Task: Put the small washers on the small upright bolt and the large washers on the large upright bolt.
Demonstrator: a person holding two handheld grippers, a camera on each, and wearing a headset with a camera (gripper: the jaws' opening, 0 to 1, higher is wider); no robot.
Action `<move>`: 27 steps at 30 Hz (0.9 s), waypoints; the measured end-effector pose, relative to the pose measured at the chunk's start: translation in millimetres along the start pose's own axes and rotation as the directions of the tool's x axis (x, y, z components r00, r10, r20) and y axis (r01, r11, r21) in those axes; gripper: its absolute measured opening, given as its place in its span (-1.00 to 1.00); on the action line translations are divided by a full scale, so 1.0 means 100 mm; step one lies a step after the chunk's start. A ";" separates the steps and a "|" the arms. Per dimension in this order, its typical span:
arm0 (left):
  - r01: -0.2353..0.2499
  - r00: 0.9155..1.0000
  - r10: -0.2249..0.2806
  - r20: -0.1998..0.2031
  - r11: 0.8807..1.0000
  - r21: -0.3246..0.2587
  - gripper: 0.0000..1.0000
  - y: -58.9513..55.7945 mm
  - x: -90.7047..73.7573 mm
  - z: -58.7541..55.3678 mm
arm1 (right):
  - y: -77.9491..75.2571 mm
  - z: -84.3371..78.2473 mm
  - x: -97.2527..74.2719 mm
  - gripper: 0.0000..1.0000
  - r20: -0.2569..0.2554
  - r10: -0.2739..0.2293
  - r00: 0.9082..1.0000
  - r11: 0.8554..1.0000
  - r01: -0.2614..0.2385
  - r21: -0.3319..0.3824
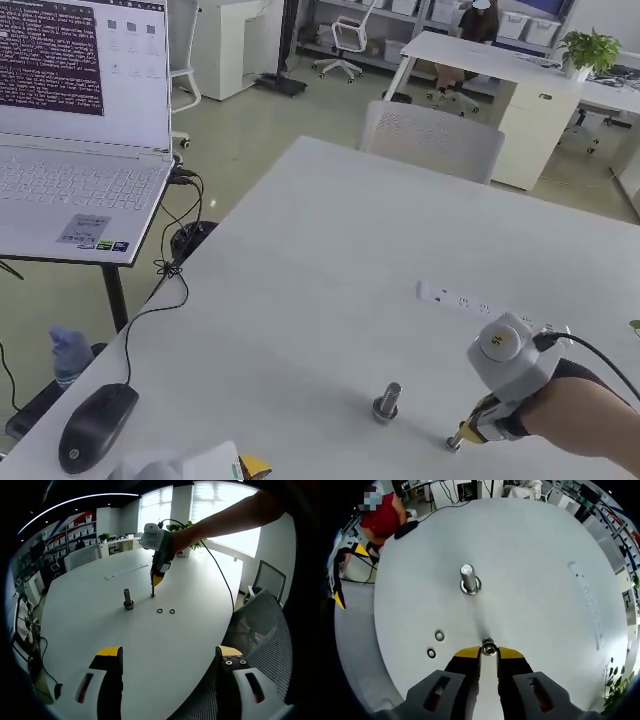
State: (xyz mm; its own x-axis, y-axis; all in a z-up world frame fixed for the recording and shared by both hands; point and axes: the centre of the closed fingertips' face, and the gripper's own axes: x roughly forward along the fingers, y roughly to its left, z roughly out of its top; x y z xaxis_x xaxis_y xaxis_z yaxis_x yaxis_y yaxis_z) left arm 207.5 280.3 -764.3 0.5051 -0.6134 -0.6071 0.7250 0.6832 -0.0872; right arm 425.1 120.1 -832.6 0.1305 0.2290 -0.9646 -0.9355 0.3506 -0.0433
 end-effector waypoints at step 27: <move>0.009 1.000 -0.010 -0.016 1.000 -0.014 0.49 0.05 0.10 -0.04 | -0.02 -0.06 0.24 -0.74 -0.024 0.011 1.000 1.000 -0.011 -0.009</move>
State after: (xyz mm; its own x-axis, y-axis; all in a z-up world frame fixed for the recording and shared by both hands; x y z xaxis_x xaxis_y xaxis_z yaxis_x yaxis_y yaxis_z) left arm 214.5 279.5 -773.7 0.4906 -0.6137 -0.6186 0.7229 0.6830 -0.1043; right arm 427.8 119.7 -856.9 0.1129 0.2111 -0.9709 -0.9397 0.3402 -0.0352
